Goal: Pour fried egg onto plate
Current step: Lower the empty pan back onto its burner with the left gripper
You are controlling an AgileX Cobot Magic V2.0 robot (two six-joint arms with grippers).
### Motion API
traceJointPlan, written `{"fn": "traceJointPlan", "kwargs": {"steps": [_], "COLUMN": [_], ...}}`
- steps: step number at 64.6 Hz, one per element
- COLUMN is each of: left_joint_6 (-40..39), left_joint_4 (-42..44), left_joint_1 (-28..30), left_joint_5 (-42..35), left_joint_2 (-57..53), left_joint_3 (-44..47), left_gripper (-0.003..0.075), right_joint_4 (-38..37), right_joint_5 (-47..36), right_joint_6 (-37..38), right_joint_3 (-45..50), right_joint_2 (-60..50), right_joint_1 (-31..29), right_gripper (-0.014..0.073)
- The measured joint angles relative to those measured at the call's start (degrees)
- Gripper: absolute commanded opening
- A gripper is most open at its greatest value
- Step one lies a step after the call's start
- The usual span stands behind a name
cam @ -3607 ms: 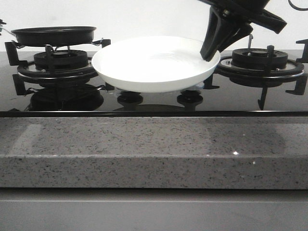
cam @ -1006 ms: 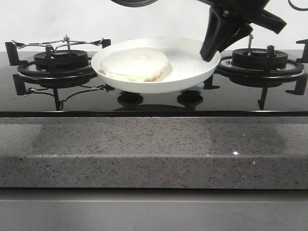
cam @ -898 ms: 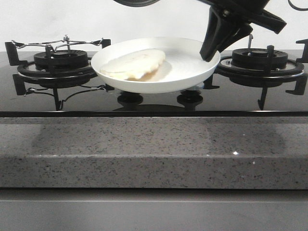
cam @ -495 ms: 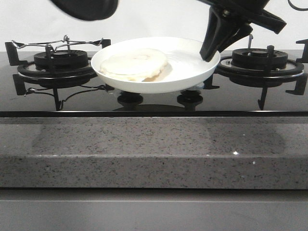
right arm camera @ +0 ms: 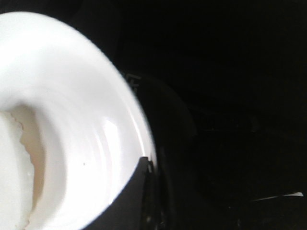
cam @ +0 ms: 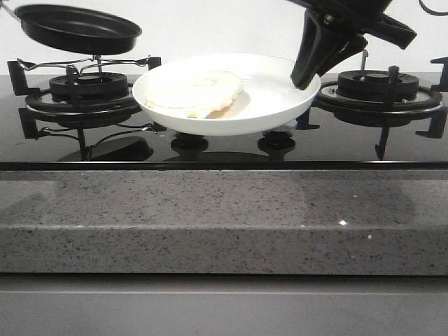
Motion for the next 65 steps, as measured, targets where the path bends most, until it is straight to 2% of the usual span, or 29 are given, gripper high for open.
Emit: {"fn": "traceJointPlan", "kwargs": {"steps": [20, 28, 42, 57, 65], "left_joint_6": [-0.13, -0.26, -0.26, -0.26, -0.26], "left_joint_4": [-4.04, -4.64, -4.64, -4.64, -4.1], "left_joint_1": [0.18, 0.18, 0.18, 0.18, 0.29], "left_joint_5": [2.33, 2.42, 2.42, 2.83, 3.66], "left_joint_2": [5.25, 6.24, 6.47, 6.47, 6.47], "left_joint_3": [0.0, 0.0, -0.1, -0.1, -0.21], "left_gripper": [0.0002, 0.0099, 0.0322, 0.0481, 0.0538], "right_joint_4": [0.0, 0.0, 0.0, 0.0, 0.0], "right_joint_5": [0.0, 0.0, 0.0, 0.0, 0.0], "right_joint_6": [0.0, 0.0, 0.0, 0.0, 0.0], "right_joint_3": [0.0, 0.0, 0.0, 0.0, 0.0], "right_joint_2": [0.0, 0.0, 0.0, 0.0, 0.0], "right_joint_1": [0.0, 0.0, 0.0, 0.0, 0.0], "right_gripper": [-0.0067, -0.0067, -0.0067, -0.0067, -0.0067]}}
